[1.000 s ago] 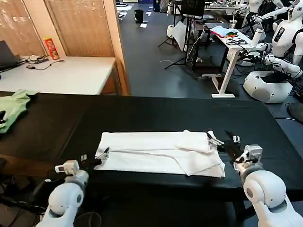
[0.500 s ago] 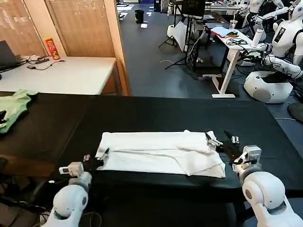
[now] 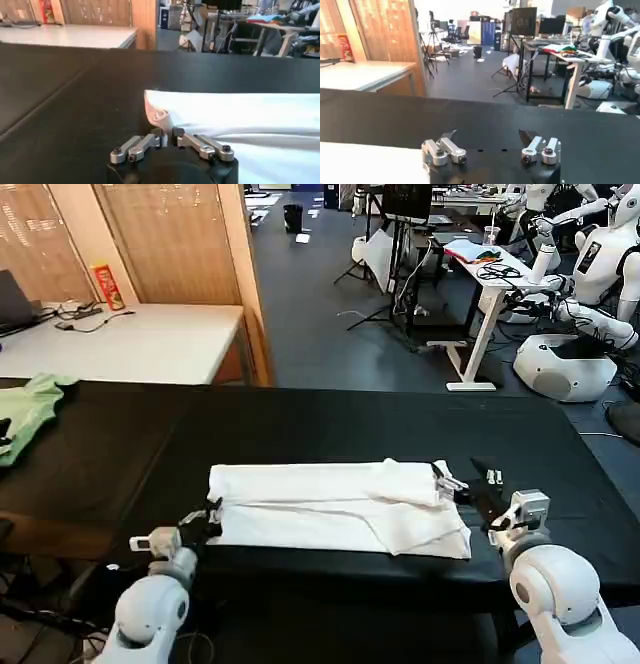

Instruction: Fold and organize the clothes.

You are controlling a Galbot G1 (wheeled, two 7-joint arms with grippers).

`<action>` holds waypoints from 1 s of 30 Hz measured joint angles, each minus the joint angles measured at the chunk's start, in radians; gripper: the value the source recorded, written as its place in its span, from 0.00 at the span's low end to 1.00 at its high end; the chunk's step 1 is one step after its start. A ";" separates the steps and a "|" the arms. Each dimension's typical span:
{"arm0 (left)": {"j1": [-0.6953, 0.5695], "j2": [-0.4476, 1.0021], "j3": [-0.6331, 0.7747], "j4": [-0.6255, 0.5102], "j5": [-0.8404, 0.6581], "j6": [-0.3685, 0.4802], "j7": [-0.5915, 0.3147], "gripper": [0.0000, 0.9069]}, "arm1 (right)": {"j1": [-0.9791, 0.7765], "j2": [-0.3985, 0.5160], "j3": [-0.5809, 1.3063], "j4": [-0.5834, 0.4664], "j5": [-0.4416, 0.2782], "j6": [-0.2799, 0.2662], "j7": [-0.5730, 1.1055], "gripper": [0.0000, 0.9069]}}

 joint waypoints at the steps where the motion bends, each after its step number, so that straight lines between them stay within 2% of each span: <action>1: -0.002 0.005 -0.001 0.004 0.016 -0.005 0.001 0.00 | -0.002 0.000 0.003 0.002 0.000 0.000 0.000 0.97; 6: -0.001 0.051 -0.022 0.017 0.140 -0.049 0.012 0.00 | -0.010 0.004 0.014 0.008 0.000 0.000 0.000 0.97; 11: 0.017 0.168 -0.064 0.029 0.305 -0.116 0.018 0.00 | -0.015 0.021 0.014 0.013 -0.007 0.000 0.000 0.97; 14: 0.025 0.248 -0.089 0.035 0.353 -0.120 -0.005 0.00 | -0.017 0.031 0.008 0.013 -0.019 0.001 0.000 0.97; 17: 0.029 0.290 -0.087 0.016 0.363 -0.104 -0.018 0.00 | -0.022 0.041 0.004 0.013 -0.030 0.002 0.000 0.97; 22: 0.013 0.277 -0.040 -0.058 0.339 -0.061 -0.026 0.00 | -0.042 0.058 0.010 0.020 -0.061 0.004 0.000 0.97; 30: -0.034 0.174 0.176 -0.175 0.192 -0.010 -0.075 0.00 | -0.085 0.089 0.040 0.030 -0.102 0.008 -0.001 0.97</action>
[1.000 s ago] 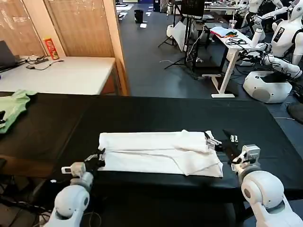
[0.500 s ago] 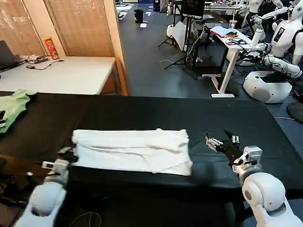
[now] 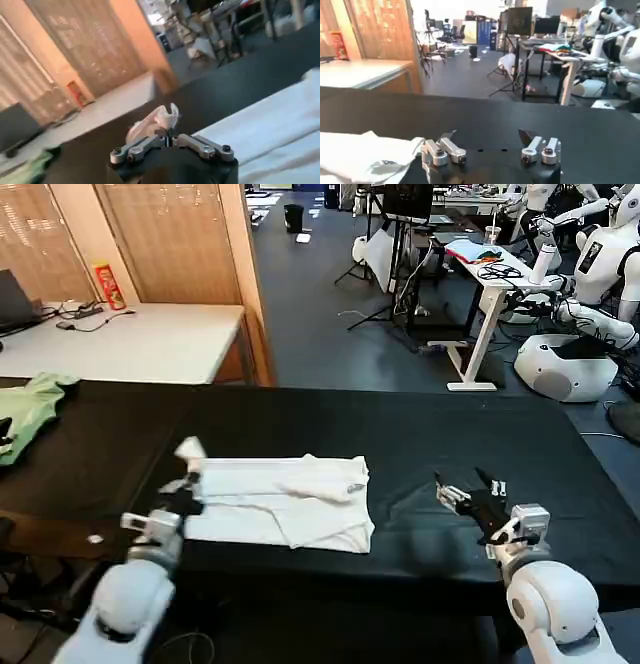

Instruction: Fold and organize the clothes.

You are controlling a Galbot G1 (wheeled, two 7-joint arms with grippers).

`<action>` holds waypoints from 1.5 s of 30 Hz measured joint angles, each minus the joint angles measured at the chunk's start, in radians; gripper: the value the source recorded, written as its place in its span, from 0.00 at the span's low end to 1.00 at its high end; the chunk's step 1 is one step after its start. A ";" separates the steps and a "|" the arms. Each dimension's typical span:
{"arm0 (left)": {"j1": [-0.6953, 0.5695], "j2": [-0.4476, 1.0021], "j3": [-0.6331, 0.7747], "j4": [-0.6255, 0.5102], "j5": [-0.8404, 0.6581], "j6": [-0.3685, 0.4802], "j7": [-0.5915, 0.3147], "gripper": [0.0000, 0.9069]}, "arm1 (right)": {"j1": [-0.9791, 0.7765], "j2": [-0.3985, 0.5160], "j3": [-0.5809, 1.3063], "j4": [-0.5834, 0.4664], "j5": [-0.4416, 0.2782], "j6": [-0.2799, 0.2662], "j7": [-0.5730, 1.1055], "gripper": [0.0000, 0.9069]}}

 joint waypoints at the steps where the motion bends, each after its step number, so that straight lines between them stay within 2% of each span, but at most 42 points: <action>1: -0.007 -0.011 0.028 -0.009 -0.023 0.005 -0.009 0.00 | -0.006 0.005 0.005 0.000 -0.006 0.001 -0.001 0.97; 6: -0.046 -0.070 0.167 -0.036 -0.178 0.029 -0.050 0.00 | -0.033 0.026 0.023 0.004 -0.035 0.009 -0.011 0.97; 10: -0.081 -0.109 0.245 -0.034 -0.247 0.027 -0.056 0.00 | -0.056 0.047 0.029 0.004 -0.062 0.018 -0.024 0.97; 23: -0.157 -0.230 0.335 0.054 -0.266 -0.004 -0.053 0.00 | -0.060 0.079 0.008 -0.013 -0.089 0.024 -0.039 0.97; 24: -0.157 -0.235 0.336 0.062 -0.263 -0.006 -0.053 0.97 | -0.060 0.079 0.007 -0.015 -0.089 0.026 -0.040 0.97; 31: -0.151 -0.276 0.344 0.109 -0.236 -0.028 -0.053 0.97 | -0.046 0.063 -0.003 -0.031 -0.088 0.036 -0.062 0.97; 36: -0.138 -0.320 0.367 0.125 -0.288 -0.038 -0.056 0.97 | -0.032 0.041 -0.026 -0.045 -0.087 0.042 -0.077 0.97; 39: -0.140 -0.330 0.368 0.104 -0.307 -0.062 -0.040 0.97 | -0.012 0.024 -0.053 -0.062 -0.086 0.042 -0.086 0.97; 45: -0.148 -0.266 0.299 0.033 -0.211 -0.098 0.002 0.97 | 0.042 0.002 -0.131 -0.097 -0.084 0.051 -0.120 0.97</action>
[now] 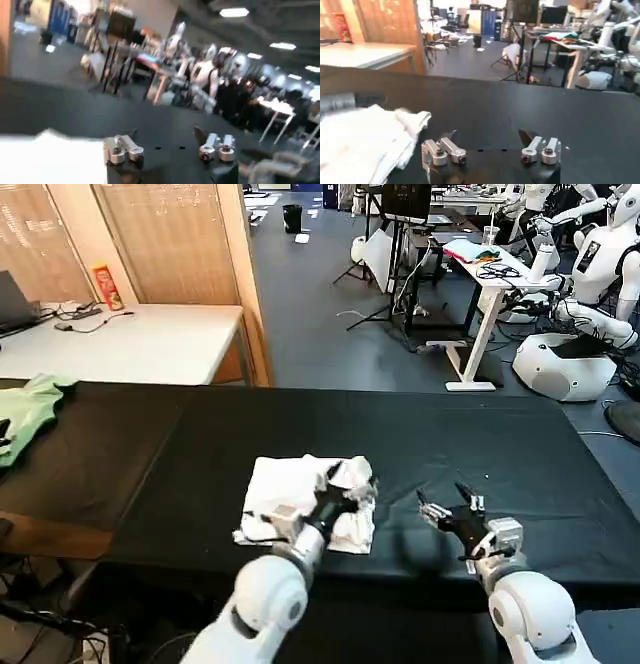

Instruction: Fold and organize the clothes.

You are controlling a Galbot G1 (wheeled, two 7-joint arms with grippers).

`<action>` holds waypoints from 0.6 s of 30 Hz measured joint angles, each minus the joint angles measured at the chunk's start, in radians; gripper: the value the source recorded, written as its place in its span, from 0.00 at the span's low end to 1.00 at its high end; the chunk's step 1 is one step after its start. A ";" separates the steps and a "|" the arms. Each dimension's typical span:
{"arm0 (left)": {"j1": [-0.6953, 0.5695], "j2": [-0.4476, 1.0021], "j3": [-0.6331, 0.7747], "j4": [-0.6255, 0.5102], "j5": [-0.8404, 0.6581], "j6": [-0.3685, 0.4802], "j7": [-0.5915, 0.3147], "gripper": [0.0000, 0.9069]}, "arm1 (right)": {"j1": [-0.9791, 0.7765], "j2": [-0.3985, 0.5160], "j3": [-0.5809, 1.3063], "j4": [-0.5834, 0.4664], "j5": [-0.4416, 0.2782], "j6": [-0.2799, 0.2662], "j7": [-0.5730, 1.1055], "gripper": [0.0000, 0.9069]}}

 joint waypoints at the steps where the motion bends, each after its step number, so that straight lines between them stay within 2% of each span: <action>1: 0.004 0.020 -0.018 -0.003 0.024 -0.008 0.000 0.97 | 0.014 -0.001 -0.020 -0.009 0.000 0.002 -0.007 0.97; 8: 0.062 0.129 -0.157 0.001 0.129 -0.069 0.007 0.97 | 0.146 0.026 -0.185 -0.095 -0.046 0.002 0.006 0.97; 13: 0.123 0.135 -0.233 0.009 0.125 -0.083 0.008 0.97 | 0.219 0.074 -0.264 -0.184 -0.173 -0.011 0.038 0.97; 18: 0.157 0.126 -0.280 0.020 0.067 -0.076 0.020 0.97 | 0.225 0.103 -0.260 -0.200 -0.256 -0.019 0.102 0.97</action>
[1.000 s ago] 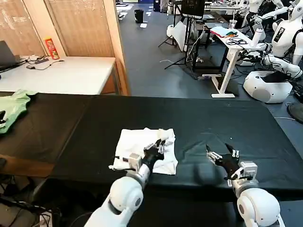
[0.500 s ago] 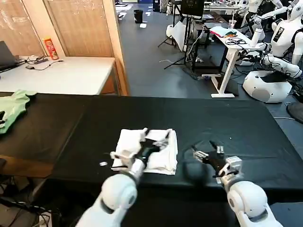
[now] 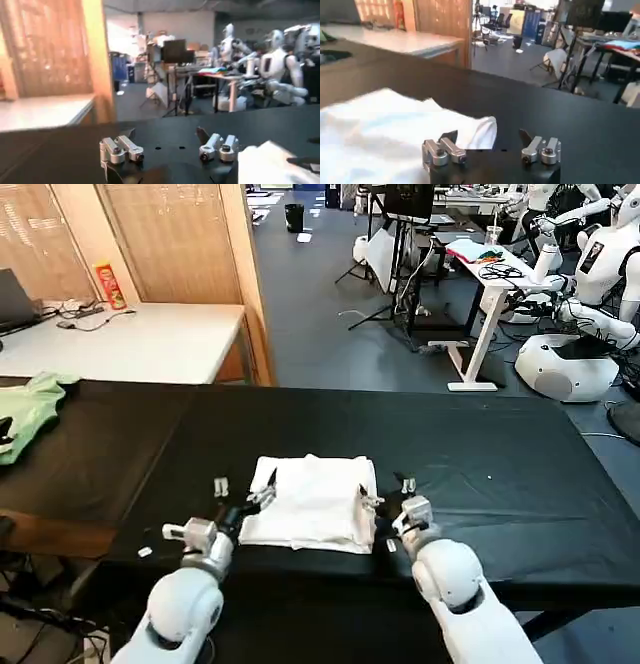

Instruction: Fold and organize the clothes.

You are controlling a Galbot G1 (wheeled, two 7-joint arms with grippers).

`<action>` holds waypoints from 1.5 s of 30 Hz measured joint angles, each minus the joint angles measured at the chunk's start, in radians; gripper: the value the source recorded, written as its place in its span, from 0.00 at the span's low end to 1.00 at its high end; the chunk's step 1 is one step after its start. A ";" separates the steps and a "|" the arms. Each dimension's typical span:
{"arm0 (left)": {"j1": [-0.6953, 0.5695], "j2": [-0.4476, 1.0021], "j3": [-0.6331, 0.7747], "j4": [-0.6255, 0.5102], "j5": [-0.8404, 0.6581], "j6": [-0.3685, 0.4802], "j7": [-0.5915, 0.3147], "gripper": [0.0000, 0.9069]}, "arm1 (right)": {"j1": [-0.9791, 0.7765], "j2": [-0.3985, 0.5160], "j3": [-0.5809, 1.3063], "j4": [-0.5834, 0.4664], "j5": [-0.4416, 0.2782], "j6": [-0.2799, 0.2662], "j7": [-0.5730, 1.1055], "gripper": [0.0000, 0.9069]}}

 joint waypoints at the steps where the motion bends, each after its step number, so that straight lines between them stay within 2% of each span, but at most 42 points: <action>1: 0.000 -0.003 -0.008 0.005 -0.019 0.004 0.002 0.97 | -0.004 0.003 0.008 0.003 -0.016 -0.003 0.013 0.97; 7: -0.021 -0.027 -0.050 0.063 -0.138 0.028 0.009 0.97 | -0.040 0.009 0.064 0.056 -0.032 -0.020 0.030 0.97; 16: -0.038 -0.034 -0.084 0.148 -0.340 0.053 0.028 0.97 | -0.113 -0.027 0.133 0.164 0.079 0.004 0.008 0.97; 23: -0.039 -0.041 -0.091 0.167 -0.466 0.068 0.023 0.97 | -0.130 -0.033 0.148 0.199 0.100 0.015 0.003 0.97; 24: -0.039 -0.042 -0.091 0.168 -0.476 0.070 0.023 0.88 | -0.131 -0.034 0.150 0.199 0.100 0.017 0.003 0.97; 25: -0.038 -0.044 -0.092 0.169 -0.483 0.072 0.023 0.73 | -0.132 -0.034 0.151 0.200 0.100 0.017 0.003 0.97; 26: -0.038 -0.044 -0.092 0.169 -0.487 0.073 0.023 0.65 | -0.132 -0.035 0.153 0.200 0.100 0.019 0.003 0.97; 28: -0.038 -0.047 -0.092 0.172 -0.497 0.075 0.022 0.17 | -0.132 -0.035 0.154 0.200 0.101 0.022 0.002 0.97; 30: -0.039 -0.051 -0.092 0.175 -0.507 0.077 0.020 0.00 | -0.132 -0.035 0.154 0.201 0.102 0.024 0.002 0.97; 38: -0.052 -0.060 -0.091 0.187 -0.537 0.082 0.018 0.00 | -0.133 -0.027 0.154 0.206 0.101 0.025 0.002 0.97; 45: -0.058 -0.036 -0.089 0.157 -0.418 0.111 -0.002 0.00 | -0.142 -0.028 0.171 0.209 0.101 0.025 0.001 0.97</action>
